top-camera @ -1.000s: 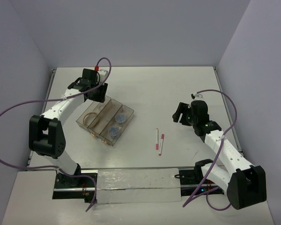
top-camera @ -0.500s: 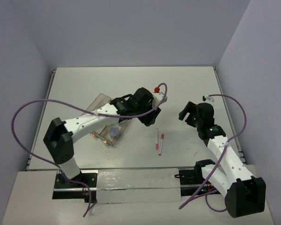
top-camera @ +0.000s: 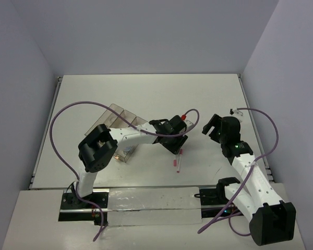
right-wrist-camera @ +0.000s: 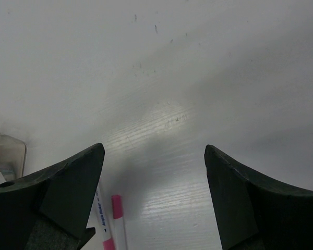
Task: Sort the stationery into containers
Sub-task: Pick up the pen from the center of the board.
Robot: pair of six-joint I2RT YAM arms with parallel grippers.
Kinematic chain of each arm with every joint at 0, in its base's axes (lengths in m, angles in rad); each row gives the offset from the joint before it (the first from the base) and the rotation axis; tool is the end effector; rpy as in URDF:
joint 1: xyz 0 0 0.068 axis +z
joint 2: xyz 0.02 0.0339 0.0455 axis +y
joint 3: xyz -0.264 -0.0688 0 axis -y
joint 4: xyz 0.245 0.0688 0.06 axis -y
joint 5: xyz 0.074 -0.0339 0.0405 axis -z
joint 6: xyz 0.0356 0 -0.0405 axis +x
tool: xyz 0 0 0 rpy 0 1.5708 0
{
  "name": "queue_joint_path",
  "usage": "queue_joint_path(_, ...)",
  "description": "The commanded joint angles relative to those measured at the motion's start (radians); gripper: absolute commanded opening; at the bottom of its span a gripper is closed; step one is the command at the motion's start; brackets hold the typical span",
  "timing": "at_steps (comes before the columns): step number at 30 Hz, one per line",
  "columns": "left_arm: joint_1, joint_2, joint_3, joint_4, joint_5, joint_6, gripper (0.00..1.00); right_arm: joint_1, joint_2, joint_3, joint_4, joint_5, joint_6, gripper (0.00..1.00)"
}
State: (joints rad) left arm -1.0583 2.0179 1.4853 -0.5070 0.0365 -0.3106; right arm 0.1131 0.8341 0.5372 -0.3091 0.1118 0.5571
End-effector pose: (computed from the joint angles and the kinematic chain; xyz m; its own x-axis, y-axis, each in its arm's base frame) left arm 0.2103 -0.3764 0.1844 -0.6715 0.5706 -0.4727 0.7087 0.6809 -0.1848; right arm 0.1836 0.0169 0.2324 -0.4915 0.4730 -0.7312 0.2814 0.8809 0.3806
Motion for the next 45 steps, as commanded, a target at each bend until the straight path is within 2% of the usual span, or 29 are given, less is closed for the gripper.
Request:
queue_joint_path(1,0.006,0.032,0.053,0.029,-0.008,-0.045,0.5,-0.004,-0.006,-0.022,0.027,-0.006,-0.01,0.84)
queue_joint_path(6,0.007,0.085,0.093,-0.002,-0.032,-0.042,0.49,-0.006,-0.018,-0.023,0.024,-0.014,-0.023,0.84)
queue_joint_path(12,0.006,0.111,0.074,0.004,-0.037,-0.026,0.48,-0.006,-0.035,-0.03,0.028,-0.014,-0.036,0.84)
queue_joint_path(14,0.006,0.113,0.064,-0.008,-0.078,-0.017,0.47,-0.006,-0.036,-0.031,0.028,-0.019,-0.038,0.84)
queue_joint_path(19,0.006,0.116,0.024,-0.067,-0.197,0.034,0.33,-0.007,-0.048,-0.029,0.028,-0.021,-0.048,0.84)
queue_joint_path(23,0.009,0.121,-0.015,-0.104,-0.245,0.065,0.3,-0.007,-0.055,-0.026,0.025,-0.018,-0.052,0.84)
queue_joint_path(33,0.012,0.129,-0.09,-0.163,-0.196,0.099,0.32,-0.009,-0.085,-0.023,0.016,-0.002,-0.072,0.84)
queue_joint_path(39,0.012,0.119,-0.117,-0.179,-0.15,0.11,0.28,-0.013,-0.089,-0.021,0.018,-0.003,-0.075,0.84)
queue_joint_path(41,0.01,0.124,-0.118,-0.179,-0.131,0.112,0.24,-0.014,-0.089,-0.023,0.019,-0.004,-0.075,0.84)
queue_joint_path(44,0.007,0.139,-0.117,-0.174,-0.104,0.122,0.0,-0.016,-0.089,-0.025,0.019,0.0,-0.08,0.84)
queue_joint_path(45,0.007,0.139,-0.12,-0.171,-0.1,0.126,0.0,-0.015,-0.089,-0.025,0.019,0.002,-0.08,0.84)
